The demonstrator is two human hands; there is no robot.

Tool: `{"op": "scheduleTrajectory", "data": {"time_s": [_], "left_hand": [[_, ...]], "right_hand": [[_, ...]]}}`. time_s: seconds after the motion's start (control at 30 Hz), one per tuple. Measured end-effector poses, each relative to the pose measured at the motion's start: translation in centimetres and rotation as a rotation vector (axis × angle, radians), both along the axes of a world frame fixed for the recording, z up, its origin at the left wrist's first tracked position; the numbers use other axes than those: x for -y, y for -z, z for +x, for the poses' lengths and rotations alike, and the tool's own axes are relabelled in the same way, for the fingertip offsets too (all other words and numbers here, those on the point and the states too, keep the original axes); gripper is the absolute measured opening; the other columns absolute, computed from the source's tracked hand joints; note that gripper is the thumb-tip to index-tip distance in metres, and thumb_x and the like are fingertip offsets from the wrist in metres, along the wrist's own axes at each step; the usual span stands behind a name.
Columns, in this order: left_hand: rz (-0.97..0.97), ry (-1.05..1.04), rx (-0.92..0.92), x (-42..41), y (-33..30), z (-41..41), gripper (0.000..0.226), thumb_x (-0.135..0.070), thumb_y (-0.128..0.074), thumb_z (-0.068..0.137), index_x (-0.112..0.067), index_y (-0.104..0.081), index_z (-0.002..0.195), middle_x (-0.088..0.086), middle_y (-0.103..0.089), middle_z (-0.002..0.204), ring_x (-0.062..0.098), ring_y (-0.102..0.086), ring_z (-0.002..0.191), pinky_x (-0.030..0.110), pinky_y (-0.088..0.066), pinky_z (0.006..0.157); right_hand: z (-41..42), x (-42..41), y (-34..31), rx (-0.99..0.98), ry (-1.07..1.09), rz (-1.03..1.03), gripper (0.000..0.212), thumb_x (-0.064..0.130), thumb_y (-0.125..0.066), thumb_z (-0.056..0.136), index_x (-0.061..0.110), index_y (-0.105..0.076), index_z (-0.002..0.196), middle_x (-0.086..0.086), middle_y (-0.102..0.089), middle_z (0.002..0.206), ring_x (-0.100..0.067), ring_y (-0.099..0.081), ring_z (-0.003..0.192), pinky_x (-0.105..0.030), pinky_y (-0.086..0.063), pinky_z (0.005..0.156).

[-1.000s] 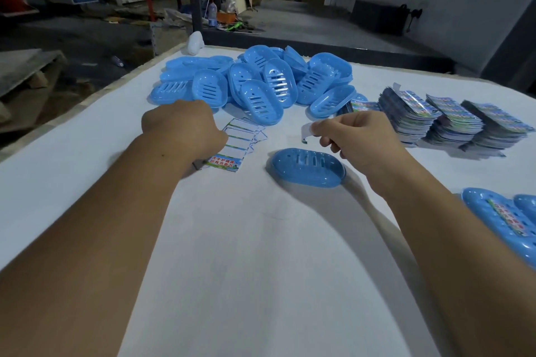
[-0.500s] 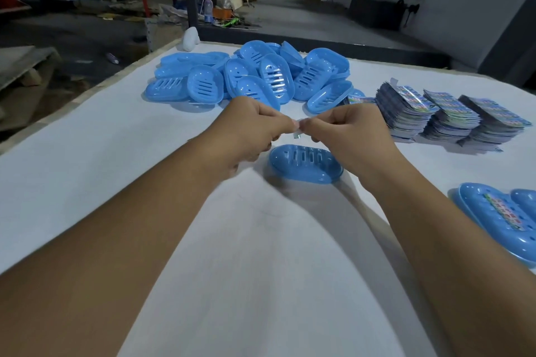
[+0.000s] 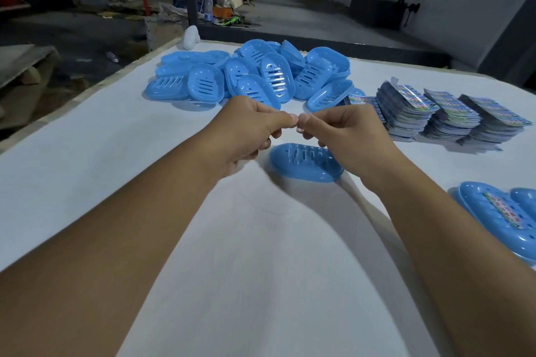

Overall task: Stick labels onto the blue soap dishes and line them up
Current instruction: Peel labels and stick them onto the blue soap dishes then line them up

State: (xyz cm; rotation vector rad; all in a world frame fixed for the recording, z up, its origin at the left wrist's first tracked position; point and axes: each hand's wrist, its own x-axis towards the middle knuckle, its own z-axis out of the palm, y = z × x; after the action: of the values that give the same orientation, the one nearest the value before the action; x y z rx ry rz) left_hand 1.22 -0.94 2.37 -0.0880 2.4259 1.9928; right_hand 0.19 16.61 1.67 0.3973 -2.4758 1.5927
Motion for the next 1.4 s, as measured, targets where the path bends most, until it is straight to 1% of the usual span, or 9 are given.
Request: {"op": "scheduleTrajectory", "data": {"time_s": [0.07, 0.17, 0.27, 0.47, 0.57, 0.77, 0.93, 1.13, 1.4], "left_hand": [[-0.007, -0.036, -0.012, 0.1, 0.1, -0.2, 0.018, -0.03, -0.083, 0.082, -0.014, -0.08, 0.087, -0.008, -0.057, 0.06, 0.004, -0.041, 0.041, 0.012, -0.029, 0.036], [0.002, -0.074, -0.021, 0.3, 0.2, -0.4, 0.021, -0.03, -0.084, 0.08, -0.012, -0.079, 0.091, -0.004, -0.057, 0.066, 0.003, -0.042, 0.038, 0.011, -0.03, 0.035], [-0.007, -0.092, -0.027, 0.3, 0.2, -0.6, 0.024, -0.028, -0.081, 0.08, -0.007, -0.078, 0.091, -0.005, -0.056, 0.06, 0.007, -0.038, 0.04, 0.012, -0.029, 0.038], [-0.013, -0.086, -0.014, 0.0, 0.2, -0.7, 0.029, -0.026, -0.079, 0.08, 0.0, -0.076, 0.092, -0.007, -0.054, 0.056, 0.009, -0.036, 0.042, 0.013, -0.027, 0.038], [-0.108, -0.104, -0.021, 0.1, 0.4, -0.7, 0.023, -0.031, -0.078, 0.079, -0.008, -0.073, 0.076, -0.006, -0.054, 0.058, 0.009, -0.04, 0.044, 0.014, -0.029, 0.041], [-0.229, -0.087, -0.055, -1.1, 1.8, -0.8, 0.023, -0.033, -0.075, 0.078, -0.015, -0.064, 0.067, -0.001, -0.045, 0.057, 0.015, -0.034, 0.051, 0.024, -0.03, 0.048], [-0.42, -0.123, -0.149, -1.1, 2.6, -1.1, 0.035, -0.037, -0.07, 0.074, -0.002, -0.07, 0.072, 0.018, -0.06, 0.064, 0.013, -0.043, 0.055, 0.029, -0.042, 0.058], [-0.601, -0.117, -0.189, -1.1, 2.5, -1.0, 0.03, -0.043, -0.073, 0.076, -0.013, -0.077, 0.072, 0.004, -0.072, 0.071, 0.022, -0.062, 0.066, 0.031, -0.053, 0.065], [-0.646, -0.11, -0.186, -1.3, 2.4, -0.8, 0.026, -0.041, -0.075, 0.076, -0.017, -0.076, 0.066, -0.004, -0.071, 0.063, 0.012, -0.068, 0.071, 0.025, -0.052, 0.067]], "right_hand": [[-0.1, 0.1, 0.0, 0.0, 0.004, 0.002, 0.02, 0.034, -0.072, 0.093, 0.025, -0.081, 0.077, 0.006, -0.075, 0.071, 0.005, -0.058, 0.056, -0.01, -0.044, 0.057], [-0.6, -0.3, 0.1, 0.017, 0.114, 0.051, 0.016, 0.038, -0.08, 0.085, 0.031, -0.081, 0.071, -0.01, -0.074, 0.079, -0.006, -0.052, 0.061, -0.028, -0.044, 0.061], [-0.8, -0.8, 0.1, 0.055, 0.194, 0.087, 0.026, 0.044, -0.081, 0.081, 0.017, -0.08, 0.082, -0.017, -0.073, 0.085, -0.012, -0.049, 0.065, -0.033, -0.043, 0.066], [-0.7, -0.7, -0.1, 0.126, 0.201, 0.061, 0.019, 0.041, -0.081, 0.078, 0.025, -0.078, 0.068, -0.003, -0.071, 0.068, -0.005, -0.046, 0.051, -0.027, -0.042, 0.057], [-0.8, -1.1, -0.4, 0.146, 0.241, 0.033, 0.022, 0.038, -0.081, 0.074, 0.017, -0.077, 0.069, 0.005, -0.066, 0.059, -0.004, -0.045, 0.047, -0.021, -0.041, 0.05], [-0.6, -2.0, -0.7, 0.243, 0.229, 0.132, 0.029, 0.044, -0.083, 0.067, 0.016, -0.076, 0.065, -0.002, -0.059, 0.062, -0.012, -0.042, 0.054, -0.03, -0.037, 0.057], [-0.6, -2.3, -0.6, 0.263, 0.248, 0.268, 0.039, 0.046, -0.088, 0.068, 0.01, -0.073, 0.068, 0.01, -0.055, 0.046, -0.004, -0.038, 0.031, -0.014, -0.029, 0.034], [-0.6, -2.2, -0.3, 0.273, 0.238, 0.355, 0.049, 0.046, -0.087, 0.068, 0.0, -0.067, 0.071, 0.003, -0.043, 0.047, -0.009, -0.029, 0.032, -0.015, -0.02, 0.03], [-0.7, -2.2, -0.1, 0.248, 0.222, 0.395, 0.04, 0.043, -0.087, 0.067, 0.016, -0.06, 0.056, 0.008, -0.041, 0.041, -0.008, -0.031, 0.032, -0.017, -0.024, 0.032]]}}
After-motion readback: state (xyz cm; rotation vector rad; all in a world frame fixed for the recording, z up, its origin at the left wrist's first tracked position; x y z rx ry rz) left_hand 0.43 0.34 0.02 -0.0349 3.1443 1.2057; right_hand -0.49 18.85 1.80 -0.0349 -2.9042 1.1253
